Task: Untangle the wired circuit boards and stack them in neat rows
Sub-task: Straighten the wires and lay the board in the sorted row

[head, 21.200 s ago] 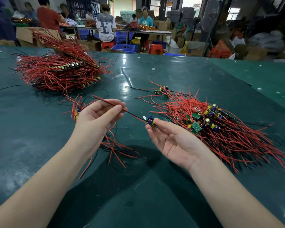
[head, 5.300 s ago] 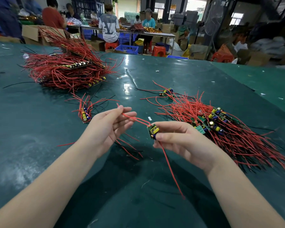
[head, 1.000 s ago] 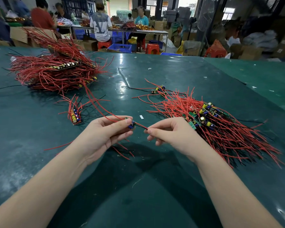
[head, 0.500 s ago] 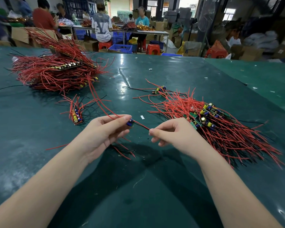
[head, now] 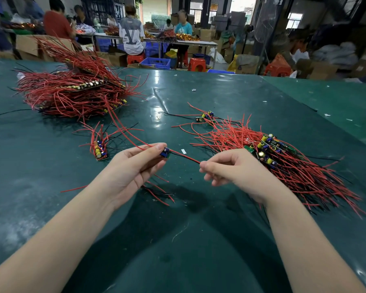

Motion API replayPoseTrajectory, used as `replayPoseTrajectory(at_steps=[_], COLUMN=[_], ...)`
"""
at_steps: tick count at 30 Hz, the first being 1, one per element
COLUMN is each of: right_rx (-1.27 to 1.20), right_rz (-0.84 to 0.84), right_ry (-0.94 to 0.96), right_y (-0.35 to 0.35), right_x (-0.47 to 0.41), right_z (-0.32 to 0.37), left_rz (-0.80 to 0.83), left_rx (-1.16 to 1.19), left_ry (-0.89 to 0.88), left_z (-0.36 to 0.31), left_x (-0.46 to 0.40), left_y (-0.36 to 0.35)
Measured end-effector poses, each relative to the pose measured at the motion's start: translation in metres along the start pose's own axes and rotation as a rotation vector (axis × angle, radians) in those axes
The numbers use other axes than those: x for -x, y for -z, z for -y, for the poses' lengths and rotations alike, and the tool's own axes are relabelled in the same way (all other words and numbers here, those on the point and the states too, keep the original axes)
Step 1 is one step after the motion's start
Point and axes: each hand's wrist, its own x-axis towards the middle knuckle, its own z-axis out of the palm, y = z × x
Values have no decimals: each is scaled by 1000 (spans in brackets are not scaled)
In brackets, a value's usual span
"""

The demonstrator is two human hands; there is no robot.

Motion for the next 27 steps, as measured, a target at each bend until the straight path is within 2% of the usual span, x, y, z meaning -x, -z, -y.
replayPoseTrajectory(at_steps=[5,8,14,21,27], right_rx=[-96,-126,38,-78,82], right_rz=[-151,-208,-93,-349,-180], right_ry=[161,176,66,138,23], right_y=[-4,-8,1,-1,0], right_x=[-1,-4,-3,-9,-10], right_z=[1,-2,-5,-9,-11], left_rz=[-26,-24,-95,-57,-115], left_rx=[30,56,124,128,168], left_ry=[23,38,23,41,-1], left_z=[1,1,-5,1,-3], left_x=[-2,-3,-5,-7,-12], left_y=[0,0,6,4,11])
